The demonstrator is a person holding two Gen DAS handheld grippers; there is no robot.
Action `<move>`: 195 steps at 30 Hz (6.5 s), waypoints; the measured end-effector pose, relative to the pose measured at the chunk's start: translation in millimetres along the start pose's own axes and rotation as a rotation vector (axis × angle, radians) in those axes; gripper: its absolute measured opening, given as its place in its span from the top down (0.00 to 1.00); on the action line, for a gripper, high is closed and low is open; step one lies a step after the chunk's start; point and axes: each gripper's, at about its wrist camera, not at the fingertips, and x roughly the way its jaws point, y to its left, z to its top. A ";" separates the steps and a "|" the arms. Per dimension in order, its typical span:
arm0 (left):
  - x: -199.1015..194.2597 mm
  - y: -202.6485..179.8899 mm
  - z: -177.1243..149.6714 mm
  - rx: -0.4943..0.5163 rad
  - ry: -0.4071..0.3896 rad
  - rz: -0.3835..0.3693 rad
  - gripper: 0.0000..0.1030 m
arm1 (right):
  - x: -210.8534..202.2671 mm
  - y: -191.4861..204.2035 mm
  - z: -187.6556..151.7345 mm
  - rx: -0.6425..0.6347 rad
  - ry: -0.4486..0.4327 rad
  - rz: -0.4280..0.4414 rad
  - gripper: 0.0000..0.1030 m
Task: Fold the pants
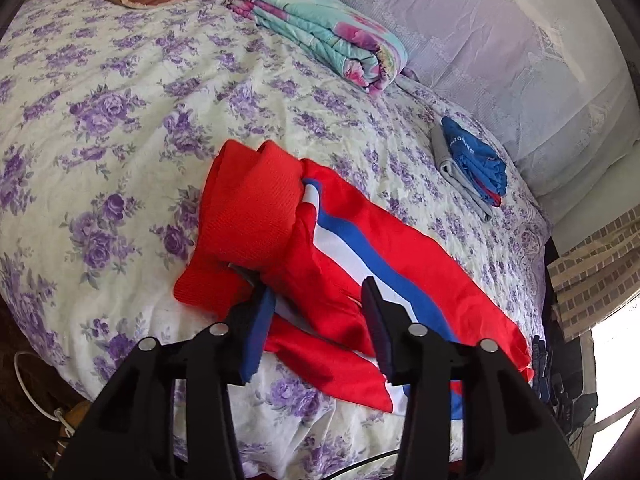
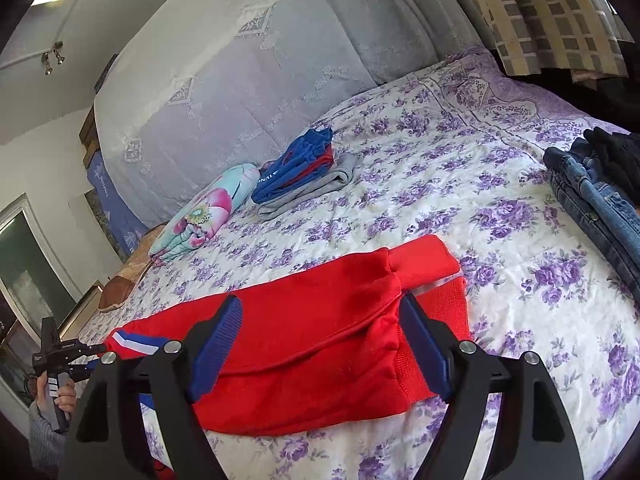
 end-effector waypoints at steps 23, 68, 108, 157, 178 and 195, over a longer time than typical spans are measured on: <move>-19.6 -7.6 11.3 0.020 -0.066 -0.070 0.92 | 52.0 2.2 -24.1 0.080 0.254 0.085 0.29; 19.5 -52.8 93.1 0.072 -0.068 -0.075 0.92 | 80.7 -36.6 21.9 0.306 0.242 0.100 0.83; 8.4 11.7 74.6 -0.103 0.023 0.093 0.43 | 125.6 -85.8 96.0 0.352 0.152 0.044 0.19; 35.7 18.7 -2.7 -0.185 0.058 -0.119 0.94 | 34.7 -122.5 25.2 0.276 0.239 -0.112 0.63; 15.0 26.7 68.0 -0.073 -0.213 0.174 0.36 | 183.8 -62.0 110.9 0.407 0.178 0.085 0.34; 47.7 27.6 73.2 -0.061 -0.208 0.319 0.22 | 279.4 -74.3 109.5 0.460 0.226 -0.007 0.94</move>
